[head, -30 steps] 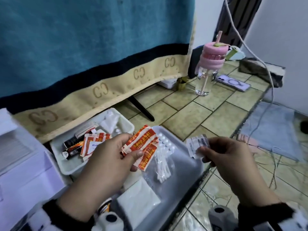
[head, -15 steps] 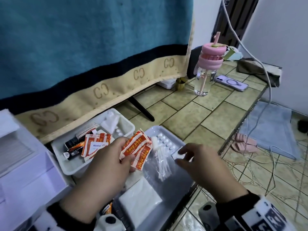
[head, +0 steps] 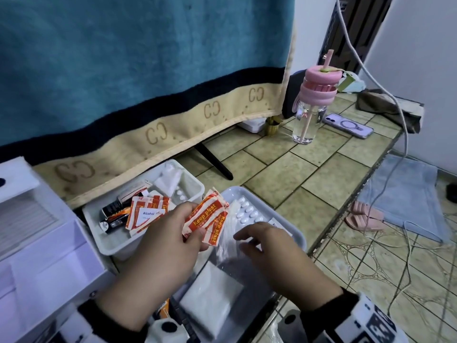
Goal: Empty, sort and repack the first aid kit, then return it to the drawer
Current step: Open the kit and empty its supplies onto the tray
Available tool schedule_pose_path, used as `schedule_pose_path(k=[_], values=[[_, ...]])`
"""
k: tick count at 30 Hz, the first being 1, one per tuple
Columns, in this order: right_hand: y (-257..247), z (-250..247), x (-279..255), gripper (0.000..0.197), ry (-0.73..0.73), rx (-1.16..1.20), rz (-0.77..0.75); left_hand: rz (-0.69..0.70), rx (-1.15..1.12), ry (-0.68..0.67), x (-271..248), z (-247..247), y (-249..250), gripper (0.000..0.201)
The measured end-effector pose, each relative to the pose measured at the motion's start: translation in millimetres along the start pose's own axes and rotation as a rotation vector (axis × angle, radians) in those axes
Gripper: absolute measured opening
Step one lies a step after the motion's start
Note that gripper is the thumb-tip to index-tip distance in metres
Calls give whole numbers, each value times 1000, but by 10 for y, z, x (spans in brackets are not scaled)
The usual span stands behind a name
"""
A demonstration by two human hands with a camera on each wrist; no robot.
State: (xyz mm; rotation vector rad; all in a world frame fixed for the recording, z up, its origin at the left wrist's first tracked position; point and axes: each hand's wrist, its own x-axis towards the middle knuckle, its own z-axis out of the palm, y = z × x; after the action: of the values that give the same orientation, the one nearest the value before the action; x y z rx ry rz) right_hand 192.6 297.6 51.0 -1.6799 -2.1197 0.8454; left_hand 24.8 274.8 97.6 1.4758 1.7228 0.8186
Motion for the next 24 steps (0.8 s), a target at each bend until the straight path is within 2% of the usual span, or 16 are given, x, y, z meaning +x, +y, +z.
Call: schedule_pose_path(k=[2,5,9,11,17,21,23,24], values=[[-11,-43,-36,16,95,193,-45,-9,-56,-16,5,16,8,24],[-77,-71,-105,6,127,501,-79,-12,-121,-75,10,56,21,22],[-130,-24,-124,14,243,799,-44,-3,-182,-128,-2,115,54,18],[-127,-36,-123,13,229,897,3,-11,-194,-142,-10,121,50,17],[-59,-96,-178,11,241,921,110,-30,-181,-72,-6,95,30,11],[71,-202,-219,12,408,881,239,-40,-174,-36,-22,61,49,13],[197,-233,-233,12,432,654,312,-53,-183,-23,-20,57,52,14],[254,-232,-242,12,388,484,342,-58,-186,-18,-19,60,51,14]])
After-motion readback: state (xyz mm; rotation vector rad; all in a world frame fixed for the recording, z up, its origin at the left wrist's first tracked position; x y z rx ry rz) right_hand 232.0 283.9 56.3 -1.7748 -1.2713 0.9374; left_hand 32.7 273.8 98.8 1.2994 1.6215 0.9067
